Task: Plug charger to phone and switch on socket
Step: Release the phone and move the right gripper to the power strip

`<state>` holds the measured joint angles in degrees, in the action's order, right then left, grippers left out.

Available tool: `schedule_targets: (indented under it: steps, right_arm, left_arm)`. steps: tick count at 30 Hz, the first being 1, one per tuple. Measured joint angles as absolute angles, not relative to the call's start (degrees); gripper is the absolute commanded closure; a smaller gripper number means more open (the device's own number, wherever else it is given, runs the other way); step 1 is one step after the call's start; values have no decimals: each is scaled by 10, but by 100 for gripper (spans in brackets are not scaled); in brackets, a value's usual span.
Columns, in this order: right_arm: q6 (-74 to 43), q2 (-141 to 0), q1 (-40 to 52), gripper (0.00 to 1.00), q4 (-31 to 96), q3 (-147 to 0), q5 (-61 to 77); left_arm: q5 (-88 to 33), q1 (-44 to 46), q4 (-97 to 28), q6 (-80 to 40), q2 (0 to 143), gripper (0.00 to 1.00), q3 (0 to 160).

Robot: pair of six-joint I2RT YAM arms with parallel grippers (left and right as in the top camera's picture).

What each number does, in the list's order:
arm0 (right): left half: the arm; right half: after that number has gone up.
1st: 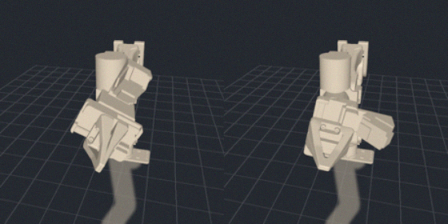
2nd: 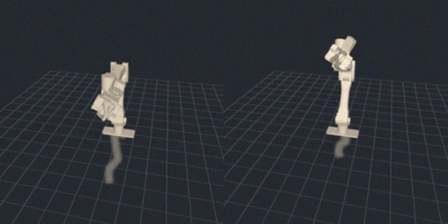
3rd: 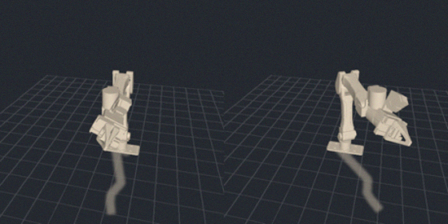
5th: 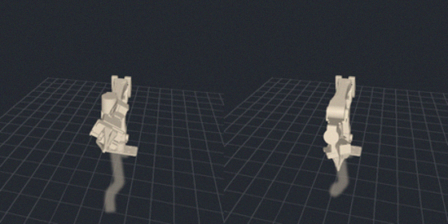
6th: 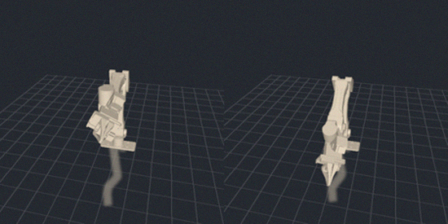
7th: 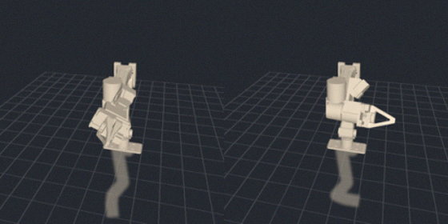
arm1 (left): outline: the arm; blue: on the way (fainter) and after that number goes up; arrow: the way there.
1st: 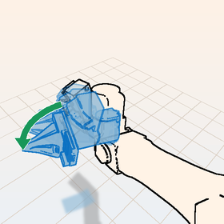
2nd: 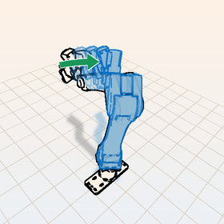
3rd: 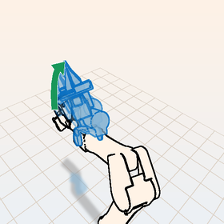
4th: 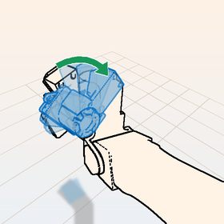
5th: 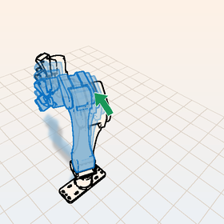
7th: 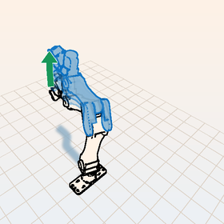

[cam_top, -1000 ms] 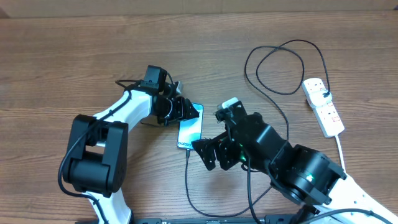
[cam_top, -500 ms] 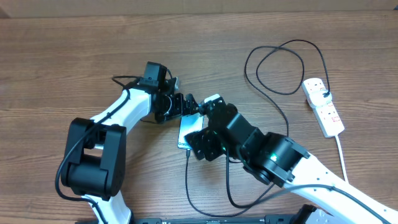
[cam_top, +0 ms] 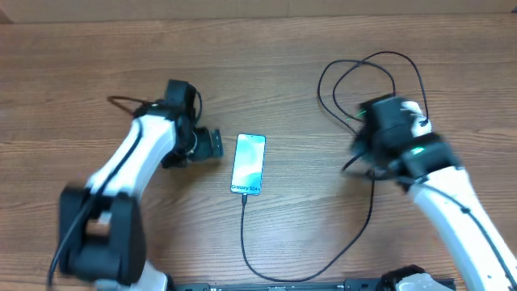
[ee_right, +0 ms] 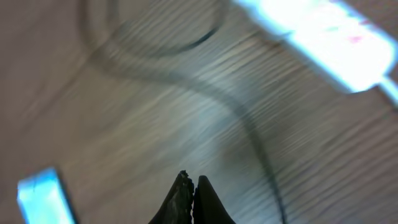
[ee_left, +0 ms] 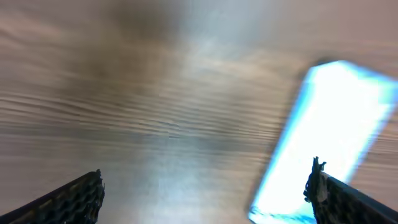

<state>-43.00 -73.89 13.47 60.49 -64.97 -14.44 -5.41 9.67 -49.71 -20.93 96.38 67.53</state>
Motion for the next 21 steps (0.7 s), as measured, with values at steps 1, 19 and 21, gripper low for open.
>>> schedule_targets:
  steps: [1, 19, 21]
  right_arm:
    - [-431, -739, 104, 96, 602, -650, -140]
    - [-287, -945, -262, 96, 703, -825, 42]
    - [-271, -986, -262, 96, 732, -877, 48]
  left_arm:
    - [-50, 99, -498, -210, 924, 0, 675]
    - [140, 120, -681, -284, 425, 0, 684]
    - [153, 120, -695, -285, 412, 1, 684]
